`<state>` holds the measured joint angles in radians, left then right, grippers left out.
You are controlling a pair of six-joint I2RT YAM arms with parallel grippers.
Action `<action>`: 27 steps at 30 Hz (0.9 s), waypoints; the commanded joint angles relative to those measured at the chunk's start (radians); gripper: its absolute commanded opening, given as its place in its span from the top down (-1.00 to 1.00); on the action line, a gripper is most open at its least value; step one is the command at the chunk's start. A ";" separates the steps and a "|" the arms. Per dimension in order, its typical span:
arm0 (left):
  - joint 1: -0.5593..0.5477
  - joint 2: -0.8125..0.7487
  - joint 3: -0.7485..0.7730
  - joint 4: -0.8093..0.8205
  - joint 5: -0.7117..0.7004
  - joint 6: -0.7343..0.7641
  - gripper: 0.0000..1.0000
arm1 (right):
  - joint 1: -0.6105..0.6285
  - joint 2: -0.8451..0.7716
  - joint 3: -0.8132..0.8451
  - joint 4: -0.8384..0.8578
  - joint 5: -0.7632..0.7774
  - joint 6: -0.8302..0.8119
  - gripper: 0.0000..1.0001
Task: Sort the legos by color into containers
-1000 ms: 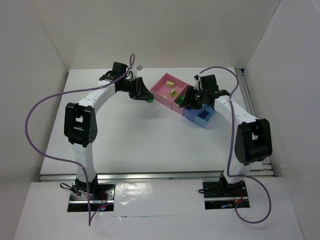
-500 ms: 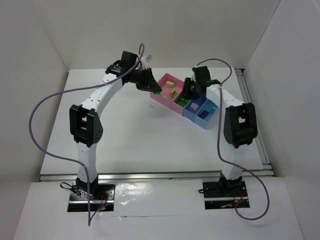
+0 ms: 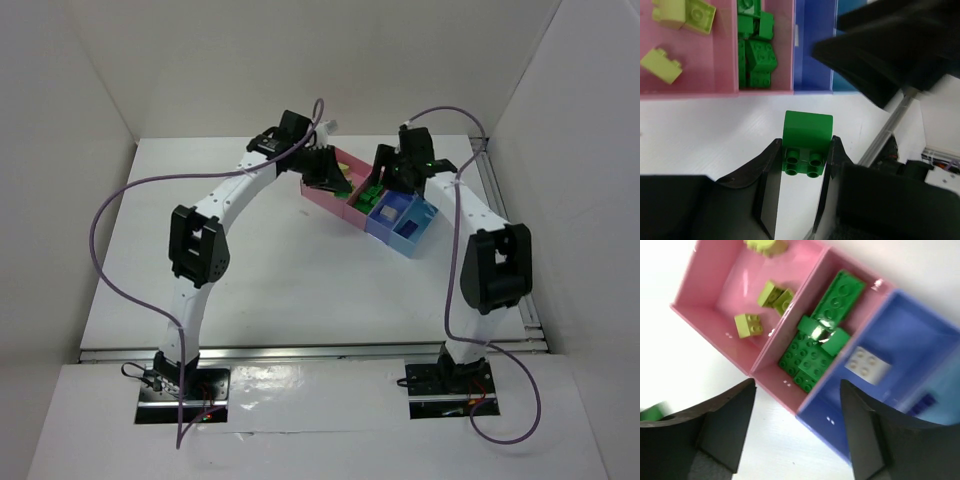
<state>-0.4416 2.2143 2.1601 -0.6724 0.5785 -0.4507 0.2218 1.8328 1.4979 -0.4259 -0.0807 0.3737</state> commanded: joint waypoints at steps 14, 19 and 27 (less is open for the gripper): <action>-0.095 0.265 0.233 0.146 -0.192 -0.135 0.87 | -0.036 -0.599 -0.419 0.171 0.331 0.186 -0.70; -0.095 0.301 0.260 0.204 -0.123 -0.171 -0.51 | -0.036 -0.610 -0.386 0.115 0.311 0.153 -0.70; -0.095 0.143 0.169 0.304 -0.069 -0.158 -0.68 | -0.036 -0.606 -0.389 0.055 0.324 0.163 -1.00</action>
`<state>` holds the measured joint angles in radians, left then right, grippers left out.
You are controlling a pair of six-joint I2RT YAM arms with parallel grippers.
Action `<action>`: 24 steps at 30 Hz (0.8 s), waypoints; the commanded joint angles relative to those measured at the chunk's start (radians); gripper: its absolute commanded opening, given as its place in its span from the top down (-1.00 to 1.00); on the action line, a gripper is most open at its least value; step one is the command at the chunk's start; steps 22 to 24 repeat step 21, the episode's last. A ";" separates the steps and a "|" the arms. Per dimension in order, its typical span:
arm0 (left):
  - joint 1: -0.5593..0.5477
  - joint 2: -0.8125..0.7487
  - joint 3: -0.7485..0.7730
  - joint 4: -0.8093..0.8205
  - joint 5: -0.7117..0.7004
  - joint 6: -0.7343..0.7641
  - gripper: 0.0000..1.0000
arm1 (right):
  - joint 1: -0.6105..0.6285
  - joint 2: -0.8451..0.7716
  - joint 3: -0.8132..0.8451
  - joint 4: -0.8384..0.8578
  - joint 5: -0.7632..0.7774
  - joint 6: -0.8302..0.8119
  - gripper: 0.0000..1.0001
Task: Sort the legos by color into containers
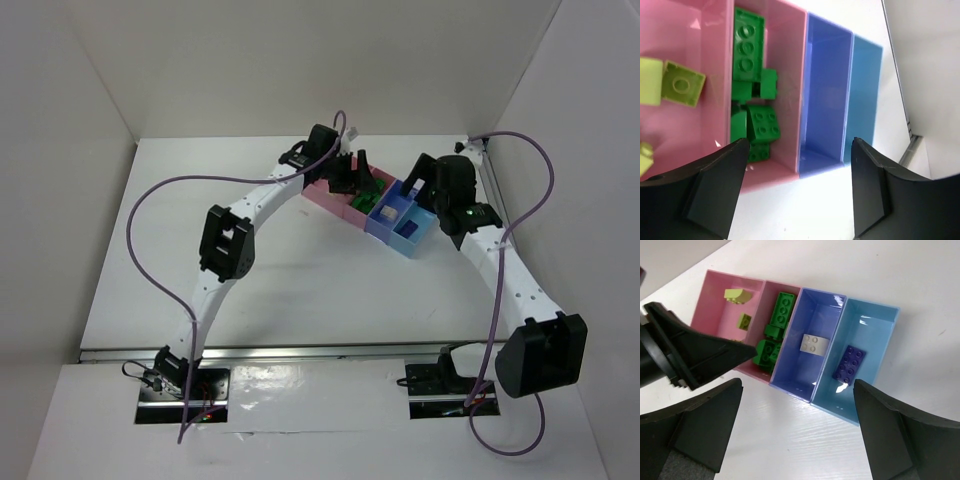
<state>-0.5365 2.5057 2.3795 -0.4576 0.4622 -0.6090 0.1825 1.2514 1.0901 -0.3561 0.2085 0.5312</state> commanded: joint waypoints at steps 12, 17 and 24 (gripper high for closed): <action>0.125 -0.695 -0.613 0.059 -0.198 0.172 -0.84 | 0.021 0.109 0.114 -0.251 0.367 0.173 -1.00; 0.175 -0.861 -0.832 0.002 -0.263 0.256 -0.98 | 0.031 0.169 0.154 -0.288 0.344 0.142 -1.00; 0.193 -0.921 -0.842 -0.114 -0.348 0.313 -0.98 | 0.031 0.178 0.103 -0.256 0.277 0.113 -1.00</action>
